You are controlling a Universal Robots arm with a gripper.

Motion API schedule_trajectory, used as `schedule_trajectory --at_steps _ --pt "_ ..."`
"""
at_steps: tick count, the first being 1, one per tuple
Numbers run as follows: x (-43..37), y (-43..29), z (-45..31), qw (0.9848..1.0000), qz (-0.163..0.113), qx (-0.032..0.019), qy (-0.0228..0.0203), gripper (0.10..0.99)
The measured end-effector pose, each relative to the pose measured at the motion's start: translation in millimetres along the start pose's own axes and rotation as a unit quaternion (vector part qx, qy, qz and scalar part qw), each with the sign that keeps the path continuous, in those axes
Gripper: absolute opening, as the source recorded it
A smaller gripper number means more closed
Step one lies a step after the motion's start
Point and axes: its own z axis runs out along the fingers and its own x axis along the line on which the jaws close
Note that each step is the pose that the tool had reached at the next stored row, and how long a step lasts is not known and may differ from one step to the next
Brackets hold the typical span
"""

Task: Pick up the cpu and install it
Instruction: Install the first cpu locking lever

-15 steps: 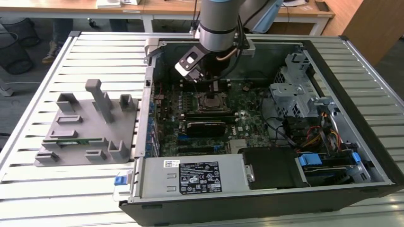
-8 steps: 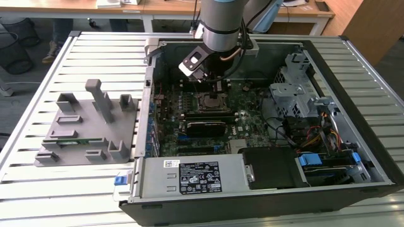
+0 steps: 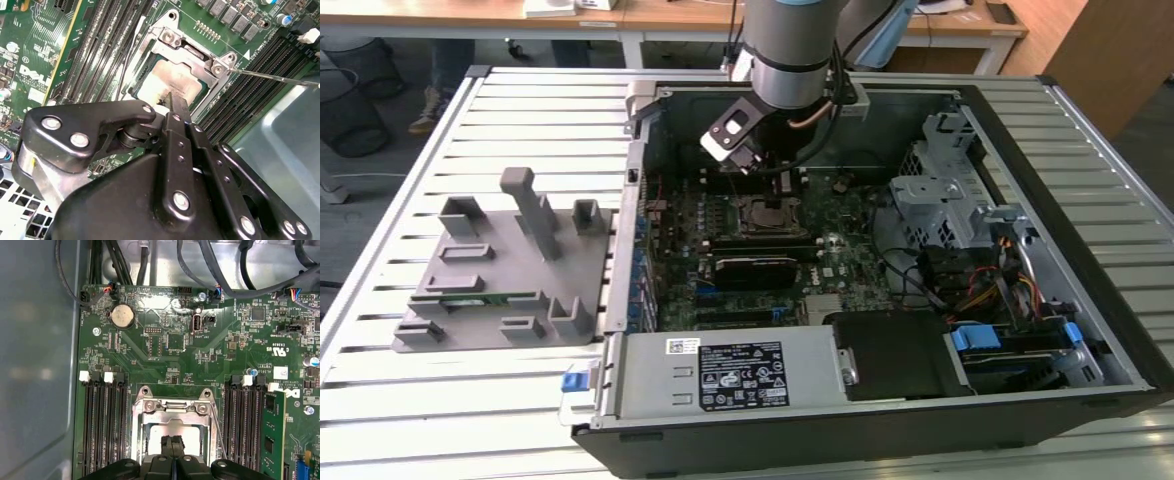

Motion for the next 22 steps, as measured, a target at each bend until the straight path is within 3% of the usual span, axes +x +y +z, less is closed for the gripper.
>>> schedule_trajectory --at_steps 15,22 --pt "0.2 0.2 -18.6 1.0 0.0 0.0 -0.0001 0.11" --pt "0.4 0.4 -36.3 1.0 0.0 0.0 0.0 0.11"
